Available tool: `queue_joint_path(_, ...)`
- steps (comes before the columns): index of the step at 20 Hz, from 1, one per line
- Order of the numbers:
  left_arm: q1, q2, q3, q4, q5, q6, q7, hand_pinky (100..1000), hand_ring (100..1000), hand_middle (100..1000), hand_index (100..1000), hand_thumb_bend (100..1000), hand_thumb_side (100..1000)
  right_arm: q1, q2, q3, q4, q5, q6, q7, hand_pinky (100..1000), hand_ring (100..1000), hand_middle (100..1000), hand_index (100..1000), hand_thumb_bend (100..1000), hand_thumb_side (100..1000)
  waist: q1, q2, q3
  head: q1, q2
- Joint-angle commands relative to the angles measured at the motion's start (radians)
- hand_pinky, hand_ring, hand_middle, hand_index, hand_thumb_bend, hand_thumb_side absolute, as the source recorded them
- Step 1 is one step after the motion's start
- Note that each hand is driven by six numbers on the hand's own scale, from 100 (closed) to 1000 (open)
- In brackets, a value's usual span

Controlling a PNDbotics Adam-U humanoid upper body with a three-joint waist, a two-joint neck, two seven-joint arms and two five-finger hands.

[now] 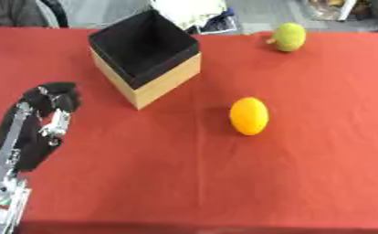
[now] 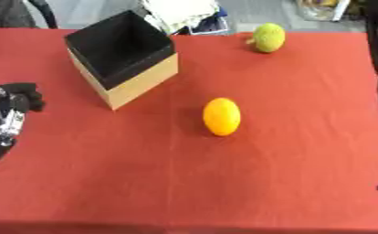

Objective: Pick up objects on the table and place them in the box.

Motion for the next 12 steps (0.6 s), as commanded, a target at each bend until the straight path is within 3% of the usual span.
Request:
queue_joint_path(1,-0.013,0.017,-0.005,-0.010,0.004,-0.002,-0.005,647,627,601,764,100,626,-0.031,-0.032,0.014,0.156,0.026,-0.009,-0.020,666,788,775,841,100,635,0.002,-0.018,0.006,-0.013,0.005)
queue_joint_path(10,-0.019,0.012,-0.010,-0.007,0.006,-0.002,-0.010,646,626,599,763,100,629,-0.003,-0.020,0.063,0.478,0.061,-0.016,-0.036,669,800,786,844,100,708,-0.004,-0.013,0.026,-0.034,0.005)
queue_joint_path(11,-0.020,0.011,-0.010,-0.006,0.006,-0.002,-0.010,646,626,599,763,100,629,0.002,-0.018,0.069,0.497,0.060,-0.018,-0.036,669,800,786,846,100,634,-0.005,-0.012,0.026,-0.035,0.005)
queue_joint_path(12,-0.021,0.011,-0.010,-0.006,0.006,-0.002,-0.011,646,626,599,763,100,630,0.007,-0.016,0.074,0.512,0.058,-0.020,-0.034,669,800,786,846,100,717,-0.006,-0.011,0.027,-0.036,0.005)
